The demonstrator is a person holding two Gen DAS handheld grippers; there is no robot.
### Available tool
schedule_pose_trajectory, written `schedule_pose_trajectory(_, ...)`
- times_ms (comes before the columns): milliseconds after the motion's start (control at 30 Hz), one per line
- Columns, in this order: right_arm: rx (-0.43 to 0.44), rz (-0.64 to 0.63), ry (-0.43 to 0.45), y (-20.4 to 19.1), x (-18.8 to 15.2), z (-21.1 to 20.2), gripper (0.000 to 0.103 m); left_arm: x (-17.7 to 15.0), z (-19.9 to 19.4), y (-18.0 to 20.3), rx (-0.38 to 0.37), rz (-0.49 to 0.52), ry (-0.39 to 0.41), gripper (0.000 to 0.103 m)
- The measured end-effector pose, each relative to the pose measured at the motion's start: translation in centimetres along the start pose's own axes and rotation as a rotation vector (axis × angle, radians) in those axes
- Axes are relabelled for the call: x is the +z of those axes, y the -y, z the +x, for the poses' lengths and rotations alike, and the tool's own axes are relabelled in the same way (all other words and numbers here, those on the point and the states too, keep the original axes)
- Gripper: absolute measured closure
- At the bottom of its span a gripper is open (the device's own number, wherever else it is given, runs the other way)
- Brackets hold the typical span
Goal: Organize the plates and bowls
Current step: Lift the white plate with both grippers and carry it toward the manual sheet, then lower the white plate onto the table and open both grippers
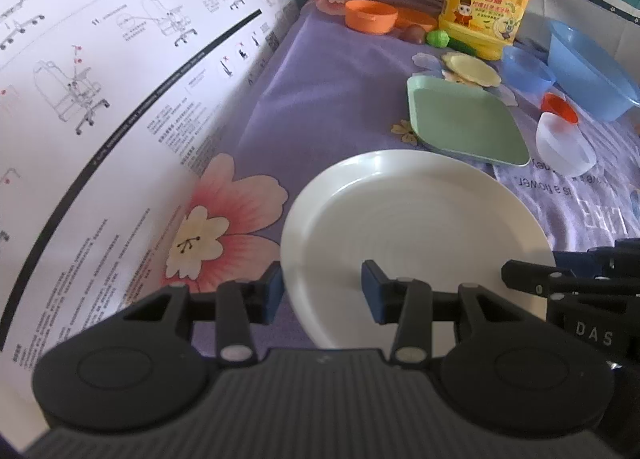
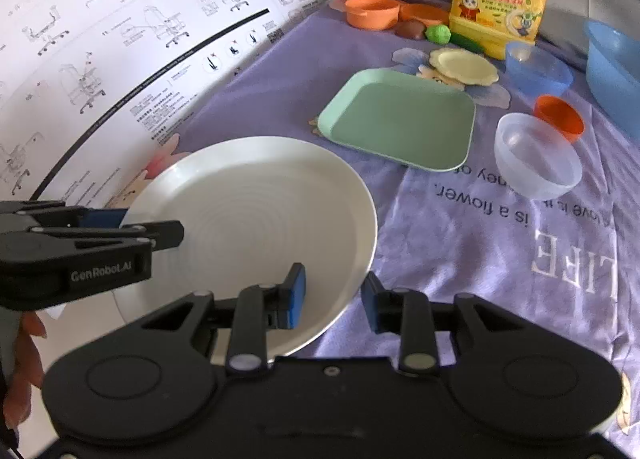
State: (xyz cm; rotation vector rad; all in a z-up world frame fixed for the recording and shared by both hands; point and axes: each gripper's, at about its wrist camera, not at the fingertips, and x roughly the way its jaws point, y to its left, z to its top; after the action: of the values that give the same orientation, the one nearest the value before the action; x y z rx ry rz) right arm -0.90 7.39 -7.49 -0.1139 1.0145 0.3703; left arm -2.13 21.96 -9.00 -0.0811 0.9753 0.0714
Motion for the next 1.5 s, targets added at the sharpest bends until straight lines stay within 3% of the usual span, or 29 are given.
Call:
schedule_pose_trajectory(200, 0.001, 0.017, -0.031, 0.6, 0.0, 1.3, 0.071, 0.3, 1.8, 0.1, -0.001, 0.01, -0.013, 0.062)
schedule_pose_trajectory(300, 0.009, 0.015, -0.042, 0.6, 0.0, 1.9, 0.068, 0.5, 2.4, 0.1, 0.001, 0.011, -0.021, 0.055)
schedule_pose_trajectory(367, 0.029, 0.011, -0.037, 0.6, 0.1, 2.0, 0.053, 0.5, 2.4, 0.4, 0.016, 0.031, -0.007, 0.031)
schedule_pose_trajectory(400, 0.032, 0.007, -0.032, 0.6, 0.1, 1.9, 0.037, 0.5, 2.3, 0.5, 0.029, 0.044, 0.005, 0.025)
schedule_pose_trajectory(433, 0.032, 0.002, -0.025, 0.5, 0.1, 1.8, 0.029, 0.5, 2.1, 0.8, 0.045, 0.056, 0.017, 0.012)
schedule_pose_trajectory(533, 0.025, -0.008, -0.004, 0.5, 0.3, 1.3, 0.02, 0.6, 1.4, 1.2, 0.077, 0.076, 0.06, 0.002)
schedule_pose_trajectory(633, 0.031, 0.019, 0.006, 1.4, 0.3, 0.8, 0.014, 1.1, 1.0, 0.8, 0.068, 0.054, 0.065, 0.001)
schedule_pose_trajectory(1133, 0.011, 0.204, 0.037, 6.8, 0.7, -0.8, 0.014, 3.3, 0.8, 1.4, 0.034, 0.041, 0.067, 0.0)
schedule_pose_trajectory(1433, 0.007, 0.321, 0.071, 9.2, 2.5, -0.8, 0.014, 6.3, 1.8, 2.5, 0.012, 0.072, 0.074, 0.0)
schedule_pose_trajectory(1500, 0.005, 0.353, 0.082, 9.7, 3.1, -0.6, 0.018, 7.3, 2.5, 2.7, 0.01, 0.076, 0.07, 0.0)
